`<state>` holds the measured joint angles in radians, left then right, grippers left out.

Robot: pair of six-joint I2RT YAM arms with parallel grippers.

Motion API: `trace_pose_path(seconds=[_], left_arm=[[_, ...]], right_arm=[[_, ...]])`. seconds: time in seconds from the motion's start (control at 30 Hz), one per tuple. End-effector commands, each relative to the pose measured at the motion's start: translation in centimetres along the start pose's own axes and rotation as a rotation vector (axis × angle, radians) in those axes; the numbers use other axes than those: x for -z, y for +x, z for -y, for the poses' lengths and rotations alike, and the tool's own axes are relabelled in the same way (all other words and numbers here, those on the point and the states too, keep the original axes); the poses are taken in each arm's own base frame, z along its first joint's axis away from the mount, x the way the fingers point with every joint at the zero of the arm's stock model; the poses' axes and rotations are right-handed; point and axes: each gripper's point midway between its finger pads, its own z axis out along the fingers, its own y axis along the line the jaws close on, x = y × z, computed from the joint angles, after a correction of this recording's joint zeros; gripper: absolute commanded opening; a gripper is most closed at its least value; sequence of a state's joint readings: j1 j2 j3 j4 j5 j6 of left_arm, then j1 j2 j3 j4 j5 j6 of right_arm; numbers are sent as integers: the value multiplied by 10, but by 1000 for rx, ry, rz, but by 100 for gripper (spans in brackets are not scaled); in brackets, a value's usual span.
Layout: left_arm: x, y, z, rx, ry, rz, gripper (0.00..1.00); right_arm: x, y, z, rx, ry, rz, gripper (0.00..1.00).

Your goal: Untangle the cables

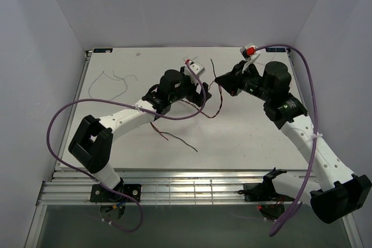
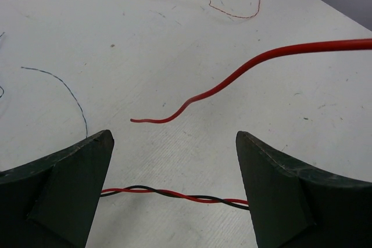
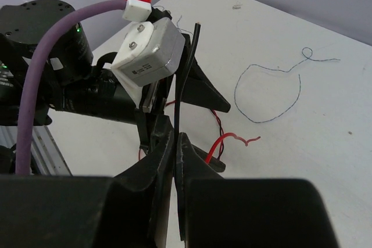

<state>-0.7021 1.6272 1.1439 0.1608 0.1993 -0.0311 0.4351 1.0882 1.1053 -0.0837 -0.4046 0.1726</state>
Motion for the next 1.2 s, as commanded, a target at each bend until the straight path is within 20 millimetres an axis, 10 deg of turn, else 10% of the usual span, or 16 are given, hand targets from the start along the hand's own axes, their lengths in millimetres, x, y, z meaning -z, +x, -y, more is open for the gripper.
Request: trace_pose_path(seconds=[0.0, 0.33, 0.4, 0.43, 0.53, 0.93, 1.17], left_arm=[[1, -38, 8, -48, 49, 115, 98], [-11, -60, 4, -50, 29, 193, 95], [-13, -66, 0, -57, 15, 215, 74], [-14, -67, 0, -61, 13, 218, 41], [-13, -70, -7, -61, -29, 232, 0], [100, -110, -153, 83, -913, 302, 0], [150, -189, -156, 68, -915, 407, 0]], right_arm=[[4, -30, -20, -8, -72, 60, 8], [7, -39, -34, -58, -130, 66, 8], [8, -42, -37, -62, -140, 69, 8], [9, -44, -38, -62, -141, 71, 8], [11, -44, -29, -67, -80, 72, 8], [65, -84, 107, -5, 565, 192, 8], [66, -108, 150, -7, 630, 236, 8]])
